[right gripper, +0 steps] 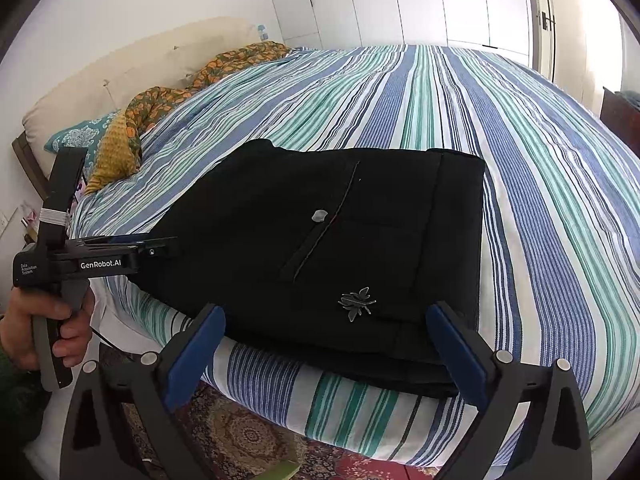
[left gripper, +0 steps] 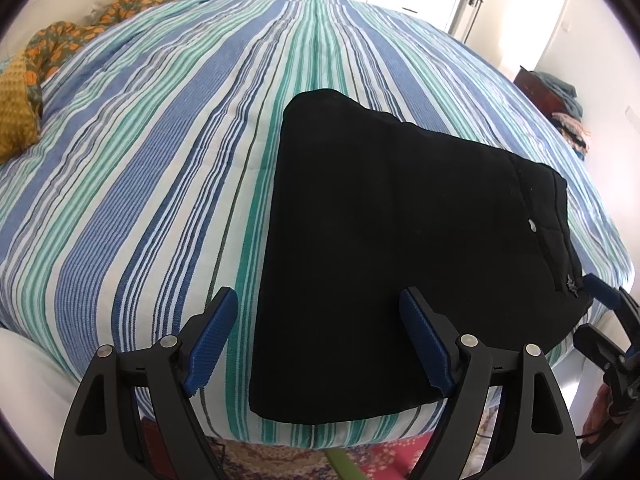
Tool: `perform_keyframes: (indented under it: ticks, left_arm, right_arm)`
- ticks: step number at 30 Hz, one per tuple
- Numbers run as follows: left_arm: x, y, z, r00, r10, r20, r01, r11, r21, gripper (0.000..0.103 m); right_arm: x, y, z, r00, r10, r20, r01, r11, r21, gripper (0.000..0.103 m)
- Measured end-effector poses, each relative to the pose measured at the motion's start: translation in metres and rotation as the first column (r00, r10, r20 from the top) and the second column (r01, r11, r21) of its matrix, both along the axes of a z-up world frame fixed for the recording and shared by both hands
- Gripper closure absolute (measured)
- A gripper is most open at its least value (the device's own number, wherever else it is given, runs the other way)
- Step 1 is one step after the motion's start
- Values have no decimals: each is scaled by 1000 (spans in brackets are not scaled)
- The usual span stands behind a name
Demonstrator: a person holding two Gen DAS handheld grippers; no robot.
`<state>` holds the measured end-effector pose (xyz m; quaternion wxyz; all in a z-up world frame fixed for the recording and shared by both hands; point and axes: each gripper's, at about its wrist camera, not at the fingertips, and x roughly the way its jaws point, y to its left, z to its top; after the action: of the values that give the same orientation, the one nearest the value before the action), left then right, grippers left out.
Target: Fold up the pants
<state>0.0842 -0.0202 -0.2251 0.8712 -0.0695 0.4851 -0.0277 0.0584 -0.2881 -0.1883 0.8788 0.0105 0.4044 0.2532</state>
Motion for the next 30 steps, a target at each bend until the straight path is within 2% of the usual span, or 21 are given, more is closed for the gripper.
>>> perform_keyframes:
  ticks: [4, 7, 9, 11, 12, 14, 15, 17, 18, 21, 24, 27, 30]
  left_arm:
    - [1, 4, 4, 1000, -3, -7, 3, 1000, -7, 19]
    - [1, 15, 11, 1000, 10, -13, -11, 1000, -22, 19]
    - [5, 27, 11, 999, 18, -38, -21, 997, -75, 19]
    - [10, 41, 7, 997, 21, -78, -33, 988, -149, 19]
    - [14, 47, 4, 995, 20, -102, -38, 983, -178, 19]
    - [21, 54, -2, 989, 9, -147, -40, 976, -212, 19]
    - [25, 56, -3, 987, -6, -160, -32, 972, -231, 19]
    - [32, 54, -4, 983, -43, -181, -5, 966, -258, 19]
    - [36, 52, -5, 980, -61, -190, 9, 964, -265, 19]
    - [49, 44, -11, 969, -108, -221, 45, 961, -272, 19]
    - [60, 36, -18, 961, -132, -244, 58, 956, -289, 19]
    - [69, 30, -22, 955, -126, -270, 43, 954, -296, 15]
    - [76, 21, -25, 944, -140, -299, 41, 948, -314, 16]
  right_arm:
    - [1, -10, 6, 1000, -1, -7, 1, 998, 65, 3]
    - [6, -42, 21, 998, -46, -51, 57, 971, 230, 3]
    - [12, -82, 25, 985, -133, -112, 166, 914, 370, 3]
    - [23, -122, 17, 958, -174, -227, 266, 834, 483, 3]
    - [30, -138, 9, 942, -159, -294, 300, 791, 533, 3]
    - [45, -155, -12, 902, -61, -428, 337, 720, 607, 3]
    - [51, -158, -21, 879, -1, -477, 342, 697, 630, 3]
    - [58, -156, -30, 860, 91, -503, 324, 664, 674, 3]
    - [62, -154, -32, 854, 110, -509, 316, 668, 674, 3]
    - [74, -138, -30, 845, 113, -523, 274, 750, 603, 3]
    - [88, -115, -36, 816, 146, -559, 229, 806, 546, 3]
    - [101, -98, -45, 779, 68, -624, 245, 882, 402, 8]
    - [110, -86, -46, 770, 63, -635, 232, 899, 371, 7]
